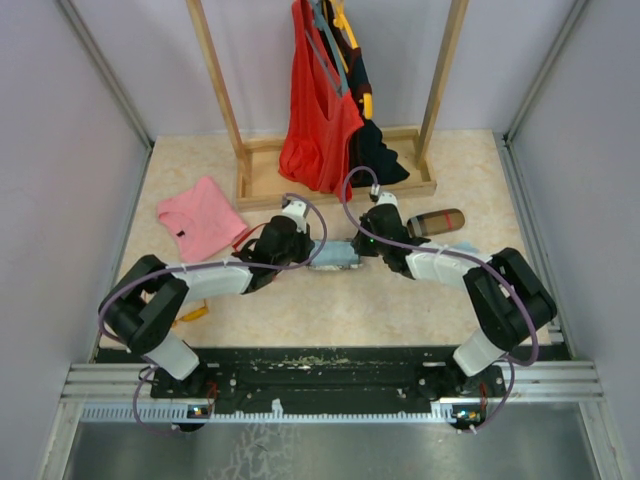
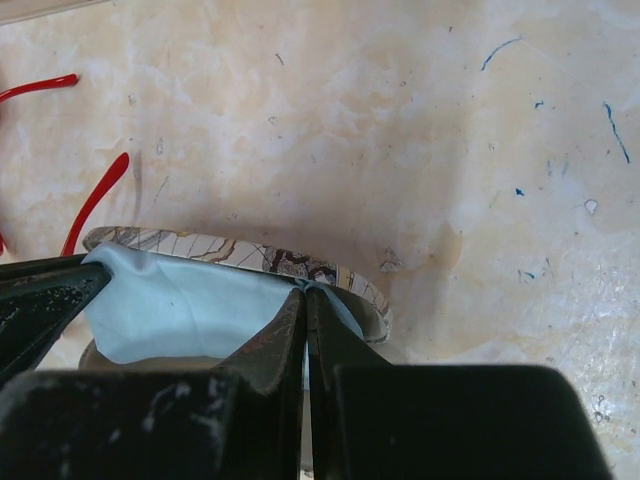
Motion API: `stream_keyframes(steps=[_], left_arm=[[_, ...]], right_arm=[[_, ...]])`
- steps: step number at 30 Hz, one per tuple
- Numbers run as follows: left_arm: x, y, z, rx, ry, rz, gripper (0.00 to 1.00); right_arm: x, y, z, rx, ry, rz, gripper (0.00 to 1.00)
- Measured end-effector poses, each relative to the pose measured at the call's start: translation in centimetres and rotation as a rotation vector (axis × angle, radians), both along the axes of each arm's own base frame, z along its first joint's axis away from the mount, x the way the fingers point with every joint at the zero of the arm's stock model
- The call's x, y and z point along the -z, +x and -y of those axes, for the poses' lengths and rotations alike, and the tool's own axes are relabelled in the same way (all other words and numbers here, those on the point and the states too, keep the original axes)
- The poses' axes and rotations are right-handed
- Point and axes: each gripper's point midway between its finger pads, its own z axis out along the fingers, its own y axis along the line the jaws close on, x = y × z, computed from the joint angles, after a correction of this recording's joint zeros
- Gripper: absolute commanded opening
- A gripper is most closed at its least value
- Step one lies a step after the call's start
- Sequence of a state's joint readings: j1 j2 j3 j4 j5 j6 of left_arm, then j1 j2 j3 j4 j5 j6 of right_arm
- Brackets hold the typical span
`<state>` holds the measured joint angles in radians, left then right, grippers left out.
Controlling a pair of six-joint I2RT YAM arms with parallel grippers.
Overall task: Organize the sunglasses
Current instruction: Place the glasses cleaning cloth in the sunglasses case.
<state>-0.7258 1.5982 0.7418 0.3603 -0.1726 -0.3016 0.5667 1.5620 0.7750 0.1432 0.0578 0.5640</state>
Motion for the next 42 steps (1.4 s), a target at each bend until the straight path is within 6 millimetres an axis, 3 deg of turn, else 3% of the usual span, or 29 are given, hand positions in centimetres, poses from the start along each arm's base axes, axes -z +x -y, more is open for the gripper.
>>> stream_keyframes(steps=[35,42], left_arm=[[2.1,0.2,-0.5,-0.01,0.054,-0.02,0.01],[2.3,0.2,-0.6,-0.016,0.06,-0.021,0.04]], right_arm=[[0.4,1.1,0.0,0.017,-0.012,0.014,0.0],[0.3,1.4,-0.1,0.019,-0.011,0.016,0.0]])
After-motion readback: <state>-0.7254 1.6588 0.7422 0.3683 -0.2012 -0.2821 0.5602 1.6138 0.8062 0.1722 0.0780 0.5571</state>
